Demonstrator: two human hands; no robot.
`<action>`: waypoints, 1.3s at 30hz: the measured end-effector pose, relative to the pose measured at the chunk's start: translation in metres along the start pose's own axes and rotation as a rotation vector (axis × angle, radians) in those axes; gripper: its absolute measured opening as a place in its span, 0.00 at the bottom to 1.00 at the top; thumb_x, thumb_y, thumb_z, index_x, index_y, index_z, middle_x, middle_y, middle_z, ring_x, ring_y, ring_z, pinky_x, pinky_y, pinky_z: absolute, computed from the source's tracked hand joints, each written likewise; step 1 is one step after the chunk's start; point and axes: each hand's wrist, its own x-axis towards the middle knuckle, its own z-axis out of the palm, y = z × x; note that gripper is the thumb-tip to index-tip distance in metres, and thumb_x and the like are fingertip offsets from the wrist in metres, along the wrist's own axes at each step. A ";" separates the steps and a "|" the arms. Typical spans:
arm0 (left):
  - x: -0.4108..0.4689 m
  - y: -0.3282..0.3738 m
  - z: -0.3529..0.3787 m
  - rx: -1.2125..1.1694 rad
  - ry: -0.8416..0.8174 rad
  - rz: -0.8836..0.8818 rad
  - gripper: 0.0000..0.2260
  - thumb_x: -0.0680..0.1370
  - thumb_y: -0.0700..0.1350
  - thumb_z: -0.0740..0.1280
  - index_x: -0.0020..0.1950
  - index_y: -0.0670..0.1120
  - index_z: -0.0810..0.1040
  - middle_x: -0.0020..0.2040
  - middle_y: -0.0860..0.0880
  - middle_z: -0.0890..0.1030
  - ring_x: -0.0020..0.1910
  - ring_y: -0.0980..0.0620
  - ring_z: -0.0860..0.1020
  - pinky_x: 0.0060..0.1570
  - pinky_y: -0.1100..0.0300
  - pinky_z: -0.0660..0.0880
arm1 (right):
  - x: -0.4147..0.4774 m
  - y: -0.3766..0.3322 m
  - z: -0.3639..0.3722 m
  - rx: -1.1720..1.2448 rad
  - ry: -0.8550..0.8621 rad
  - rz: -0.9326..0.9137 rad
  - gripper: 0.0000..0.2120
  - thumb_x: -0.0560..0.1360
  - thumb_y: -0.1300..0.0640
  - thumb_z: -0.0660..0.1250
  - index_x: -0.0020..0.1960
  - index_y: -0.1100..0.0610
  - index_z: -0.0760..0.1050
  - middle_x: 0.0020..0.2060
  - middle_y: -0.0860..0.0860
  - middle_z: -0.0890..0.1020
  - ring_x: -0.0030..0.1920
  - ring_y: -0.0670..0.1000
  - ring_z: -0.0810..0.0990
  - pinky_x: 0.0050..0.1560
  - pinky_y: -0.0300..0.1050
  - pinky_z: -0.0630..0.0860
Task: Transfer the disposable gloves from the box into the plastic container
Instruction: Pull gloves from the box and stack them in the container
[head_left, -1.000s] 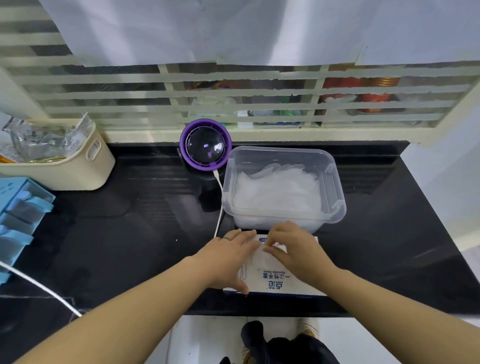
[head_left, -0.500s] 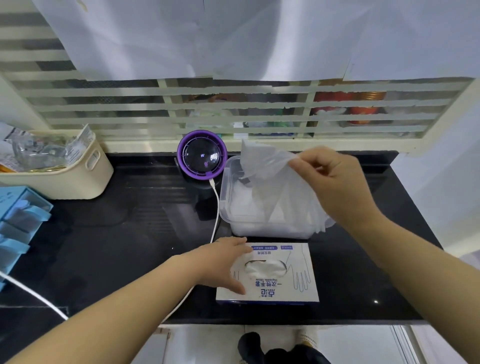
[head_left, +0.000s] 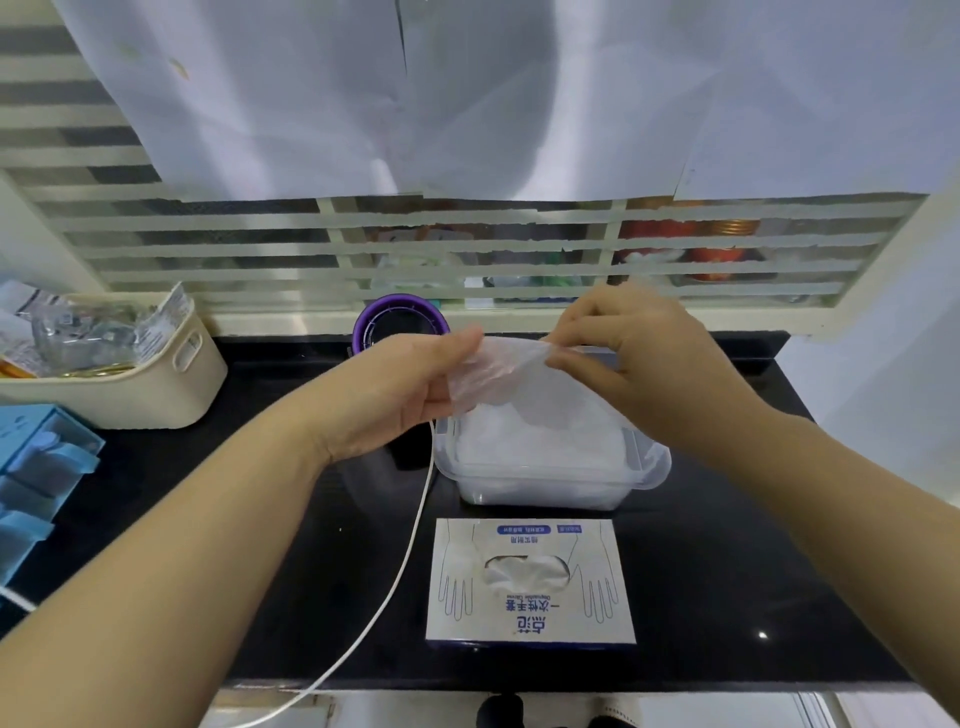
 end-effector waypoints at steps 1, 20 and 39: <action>0.004 -0.001 0.003 0.064 0.018 0.019 0.18 0.75 0.54 0.64 0.59 0.44 0.80 0.57 0.47 0.83 0.59 0.49 0.80 0.63 0.55 0.74 | 0.001 0.001 0.001 -0.021 -0.003 -0.013 0.07 0.74 0.53 0.69 0.48 0.55 0.83 0.43 0.48 0.81 0.43 0.45 0.71 0.42 0.40 0.68; 0.091 -0.055 -0.007 -0.095 0.374 -0.193 0.13 0.79 0.38 0.61 0.63 0.38 0.73 0.53 0.41 0.81 0.46 0.48 0.81 0.47 0.57 0.80 | 0.016 0.034 0.039 0.005 -0.413 0.115 0.22 0.78 0.46 0.60 0.72 0.46 0.65 0.71 0.46 0.65 0.71 0.46 0.60 0.69 0.39 0.55; 0.113 -0.070 0.014 1.337 0.230 0.056 0.13 0.81 0.43 0.61 0.65 0.49 0.72 0.64 0.51 0.69 0.59 0.52 0.72 0.55 0.60 0.73 | -0.006 0.072 0.138 -0.158 -1.030 0.049 0.33 0.77 0.40 0.59 0.77 0.42 0.47 0.77 0.52 0.42 0.76 0.57 0.43 0.74 0.63 0.43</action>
